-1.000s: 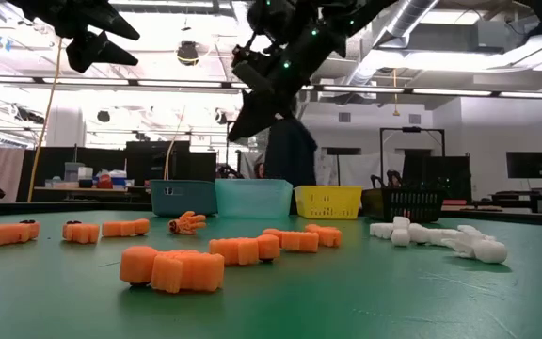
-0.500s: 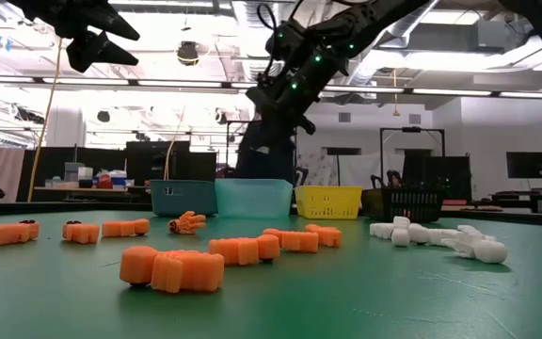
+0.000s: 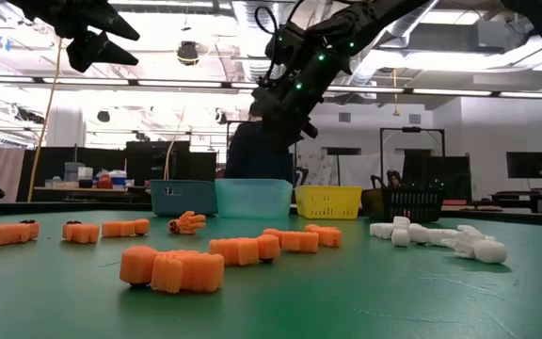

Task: Sort Halloween decoration
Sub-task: Put the white skeleton toy into the blue transparent bin

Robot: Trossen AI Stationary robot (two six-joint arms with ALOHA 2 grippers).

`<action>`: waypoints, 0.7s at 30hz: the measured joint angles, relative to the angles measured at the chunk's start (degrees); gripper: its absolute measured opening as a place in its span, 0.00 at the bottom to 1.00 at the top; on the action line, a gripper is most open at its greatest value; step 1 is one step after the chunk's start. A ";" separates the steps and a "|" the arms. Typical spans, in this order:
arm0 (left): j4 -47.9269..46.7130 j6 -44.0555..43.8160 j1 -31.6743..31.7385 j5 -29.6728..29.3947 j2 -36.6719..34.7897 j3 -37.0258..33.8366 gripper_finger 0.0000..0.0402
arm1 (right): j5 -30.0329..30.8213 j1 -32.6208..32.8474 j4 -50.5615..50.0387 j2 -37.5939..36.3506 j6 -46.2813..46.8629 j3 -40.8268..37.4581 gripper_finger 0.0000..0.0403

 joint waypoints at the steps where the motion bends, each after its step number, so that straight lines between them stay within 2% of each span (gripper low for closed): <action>1: -0.01 -0.18 0.00 0.00 0.00 0.00 0.65 | -1.66 0.59 -2.11 -0.10 -0.33 0.01 0.43; 4: -0.14 -0.25 0.00 0.00 0.01 0.00 0.65 | -5.71 3.17 -12.16 -0.79 -0.97 0.04 0.41; 8: -0.17 -0.28 0.00 0.00 0.01 0.00 0.65 | -7.24 8.34 -24.49 -0.89 -1.93 0.02 0.39; 12: -0.18 -0.30 0.00 0.00 0.01 0.00 0.65 | -8.40 14.92 -32.36 -0.87 -3.82 0.00 0.39; 16: -0.18 -0.34 0.00 0.00 0.01 0.00 0.65 | -8.78 21.41 -32.51 -2.15 -5.99 -2.83 0.39; 19: -0.22 -0.36 0.00 0.00 -0.01 0.00 0.65 | -8.42 24.89 -28.42 -5.68 -6.67 -7.63 0.39; 21: -0.24 -0.33 0.00 0.00 -0.01 0.00 0.65 | -5.76 26.41 -24.62 -8.46 -6.69 -11.22 0.38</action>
